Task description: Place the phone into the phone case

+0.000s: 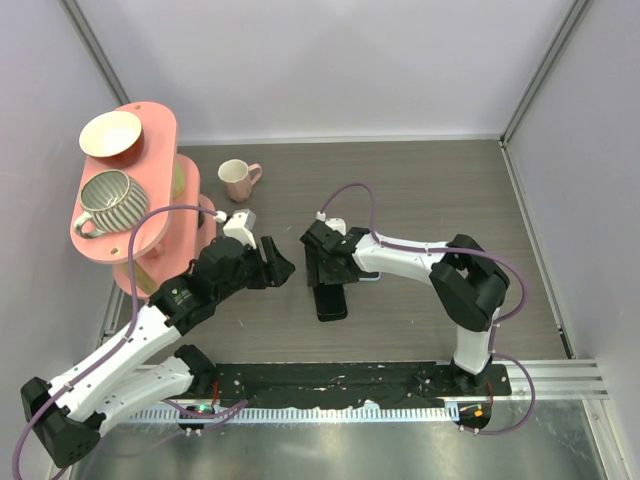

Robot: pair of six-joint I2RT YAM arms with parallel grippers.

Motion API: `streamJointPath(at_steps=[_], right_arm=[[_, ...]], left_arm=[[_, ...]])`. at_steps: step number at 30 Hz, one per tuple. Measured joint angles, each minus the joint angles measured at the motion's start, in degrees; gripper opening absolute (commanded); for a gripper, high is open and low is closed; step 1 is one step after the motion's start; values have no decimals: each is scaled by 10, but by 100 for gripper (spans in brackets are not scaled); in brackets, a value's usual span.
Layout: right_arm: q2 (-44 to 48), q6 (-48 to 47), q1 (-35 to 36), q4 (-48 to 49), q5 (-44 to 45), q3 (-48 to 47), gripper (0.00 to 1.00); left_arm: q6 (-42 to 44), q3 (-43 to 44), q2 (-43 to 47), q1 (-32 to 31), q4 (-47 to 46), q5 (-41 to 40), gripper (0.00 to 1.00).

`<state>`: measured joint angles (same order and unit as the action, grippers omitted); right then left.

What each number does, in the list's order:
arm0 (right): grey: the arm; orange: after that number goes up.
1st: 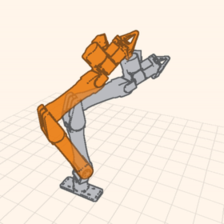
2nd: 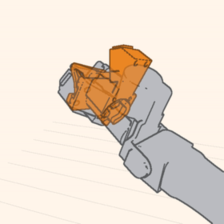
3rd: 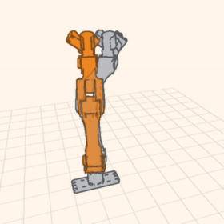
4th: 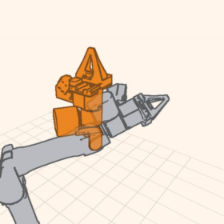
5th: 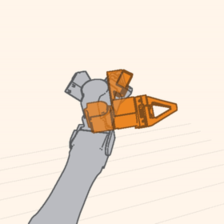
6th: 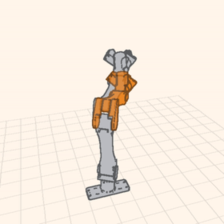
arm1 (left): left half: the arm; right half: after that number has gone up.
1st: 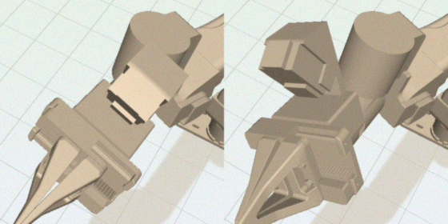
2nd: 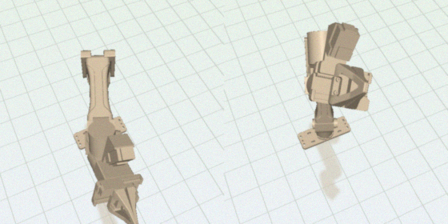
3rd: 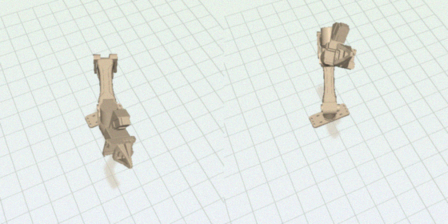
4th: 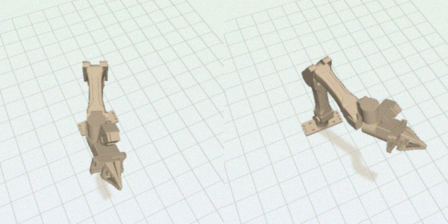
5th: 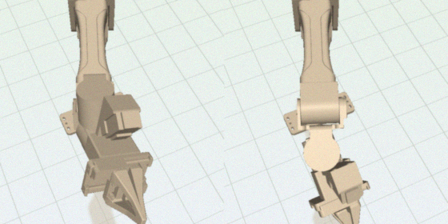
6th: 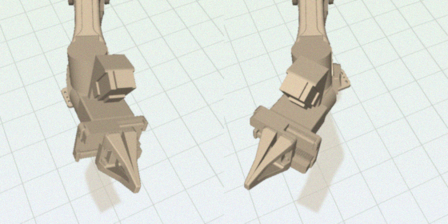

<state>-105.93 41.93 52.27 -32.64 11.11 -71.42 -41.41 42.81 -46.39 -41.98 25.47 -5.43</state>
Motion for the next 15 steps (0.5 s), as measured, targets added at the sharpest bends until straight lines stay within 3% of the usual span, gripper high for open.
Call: streamJointPath(at_steps=[15], right_arm=[[-2,-2,18,-5,10,-8,76]], left_arm=[[2,0,0,0,0,-1,64]])
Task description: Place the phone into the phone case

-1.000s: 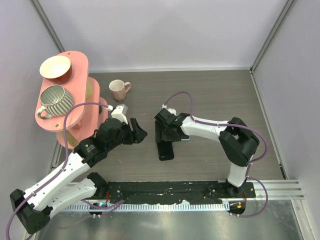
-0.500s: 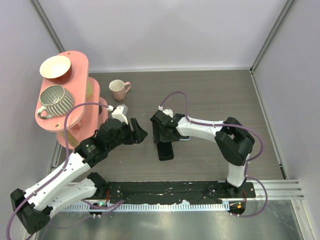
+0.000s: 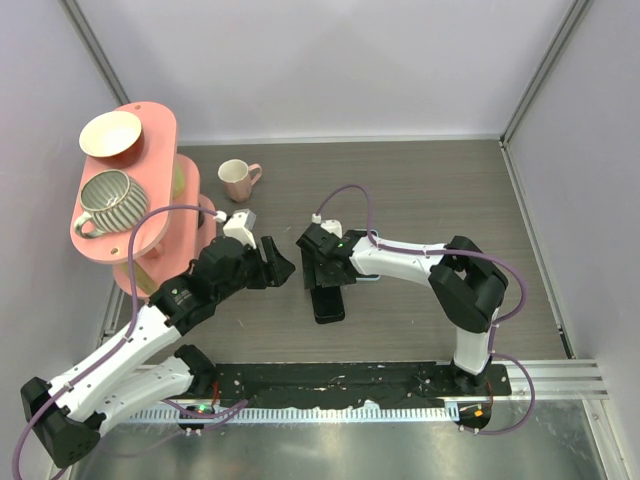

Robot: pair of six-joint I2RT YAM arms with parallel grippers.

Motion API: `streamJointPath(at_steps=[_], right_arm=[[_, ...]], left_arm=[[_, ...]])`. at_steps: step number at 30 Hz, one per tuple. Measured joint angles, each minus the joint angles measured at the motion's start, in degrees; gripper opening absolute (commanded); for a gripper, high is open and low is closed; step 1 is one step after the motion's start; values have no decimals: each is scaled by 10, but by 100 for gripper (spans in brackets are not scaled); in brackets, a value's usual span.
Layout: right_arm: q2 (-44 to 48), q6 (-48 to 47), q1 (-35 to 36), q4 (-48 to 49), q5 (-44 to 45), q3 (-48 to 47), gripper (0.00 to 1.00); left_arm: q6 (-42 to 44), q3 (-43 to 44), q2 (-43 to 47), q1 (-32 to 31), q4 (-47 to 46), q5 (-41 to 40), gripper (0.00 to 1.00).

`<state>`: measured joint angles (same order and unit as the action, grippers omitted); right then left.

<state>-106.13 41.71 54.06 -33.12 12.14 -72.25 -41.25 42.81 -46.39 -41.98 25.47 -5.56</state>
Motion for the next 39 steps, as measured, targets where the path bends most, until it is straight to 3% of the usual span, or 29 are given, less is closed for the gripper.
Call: streamJointPath(at_steps=[12,25,28,39], right_arm=[[0,-1,2,-3,4,0,85],[15,-16,2,-8,-7,0,84],[38,-20,2,-14,-10,0,80],[125,-23,-9,2,-25,65,66]], left_arm=[[4,2,0,0,1,0,64],[19,30,-29,0,16,-7,64],[28,60,-60,0,35,-13,66],[2,134,-198,5,79,-17,56]])
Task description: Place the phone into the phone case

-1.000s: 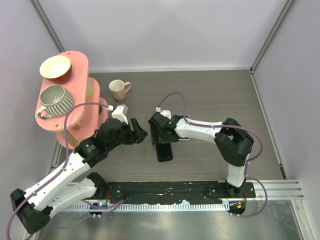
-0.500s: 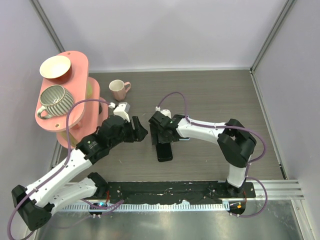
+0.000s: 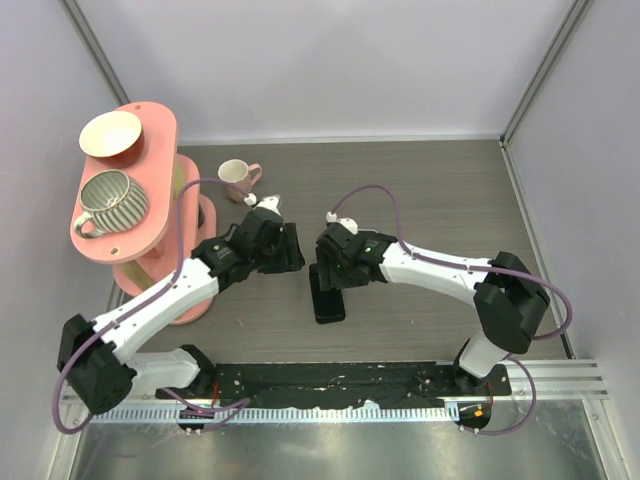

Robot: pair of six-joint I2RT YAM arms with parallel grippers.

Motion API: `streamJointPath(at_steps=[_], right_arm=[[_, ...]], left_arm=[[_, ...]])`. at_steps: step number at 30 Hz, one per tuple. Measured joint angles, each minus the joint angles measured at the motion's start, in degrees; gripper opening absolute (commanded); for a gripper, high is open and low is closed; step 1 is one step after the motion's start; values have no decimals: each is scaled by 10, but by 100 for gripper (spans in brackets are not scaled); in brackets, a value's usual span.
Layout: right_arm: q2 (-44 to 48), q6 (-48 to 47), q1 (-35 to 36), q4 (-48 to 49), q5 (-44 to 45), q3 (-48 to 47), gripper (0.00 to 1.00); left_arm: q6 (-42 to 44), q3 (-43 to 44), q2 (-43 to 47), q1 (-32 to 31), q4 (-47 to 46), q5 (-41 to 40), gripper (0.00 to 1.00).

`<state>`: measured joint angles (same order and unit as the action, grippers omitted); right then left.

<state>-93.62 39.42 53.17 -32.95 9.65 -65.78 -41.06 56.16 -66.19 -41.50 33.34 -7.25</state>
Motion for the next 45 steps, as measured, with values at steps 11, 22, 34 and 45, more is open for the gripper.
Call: streamJointPath(at_steps=[11,22,34,45], right_arm=[[62,2,-30,81,-61,145,60],[62,5,-31,181,-134,212,54],[68,23,-31,284,-188,263,49],[98,35,-33,272,-136,270,39]], left_arm=[[-20,-4,-132,0,-32,41,55],[-35,-45,-206,0,-85,73,55],[-10,16,-286,18,-94,72,55],[-3,16,-304,19,-93,61,51]])
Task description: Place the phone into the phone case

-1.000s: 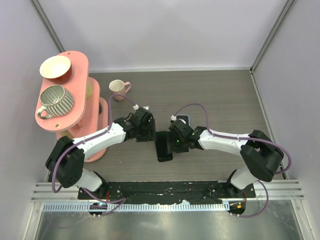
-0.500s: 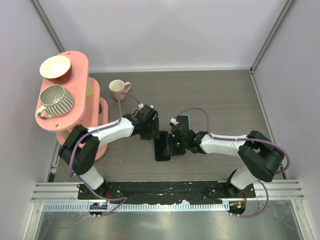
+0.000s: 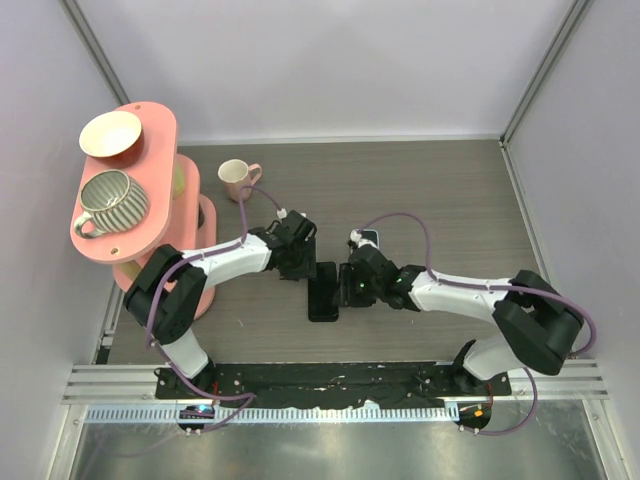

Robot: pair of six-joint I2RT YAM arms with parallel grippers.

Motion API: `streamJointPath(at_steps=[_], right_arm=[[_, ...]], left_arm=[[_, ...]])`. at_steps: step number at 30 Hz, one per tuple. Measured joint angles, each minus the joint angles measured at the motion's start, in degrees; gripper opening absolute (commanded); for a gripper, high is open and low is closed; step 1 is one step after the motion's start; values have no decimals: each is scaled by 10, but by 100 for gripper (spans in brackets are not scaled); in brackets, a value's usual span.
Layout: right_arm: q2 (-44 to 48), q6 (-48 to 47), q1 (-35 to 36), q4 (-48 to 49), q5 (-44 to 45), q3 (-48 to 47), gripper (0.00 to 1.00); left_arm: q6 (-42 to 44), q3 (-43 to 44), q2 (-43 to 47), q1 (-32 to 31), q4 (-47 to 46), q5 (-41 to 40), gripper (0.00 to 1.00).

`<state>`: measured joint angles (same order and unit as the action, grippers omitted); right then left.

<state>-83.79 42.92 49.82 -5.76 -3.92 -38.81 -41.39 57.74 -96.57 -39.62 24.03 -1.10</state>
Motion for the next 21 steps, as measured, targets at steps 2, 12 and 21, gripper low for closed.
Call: streamJointPath(at_steps=[2,12,21], right_arm=[[25,2,-9,-6,23,-1,36],[0,-5,-56,-21,63,-66,34],[-55,6,-48,-7,51,-66,33]], left_arm=[[-2,0,0,0,0,-2,51],[-12,-15,12,0,-7,-1,50],[-24,-41,35,18,-12,26,44]])
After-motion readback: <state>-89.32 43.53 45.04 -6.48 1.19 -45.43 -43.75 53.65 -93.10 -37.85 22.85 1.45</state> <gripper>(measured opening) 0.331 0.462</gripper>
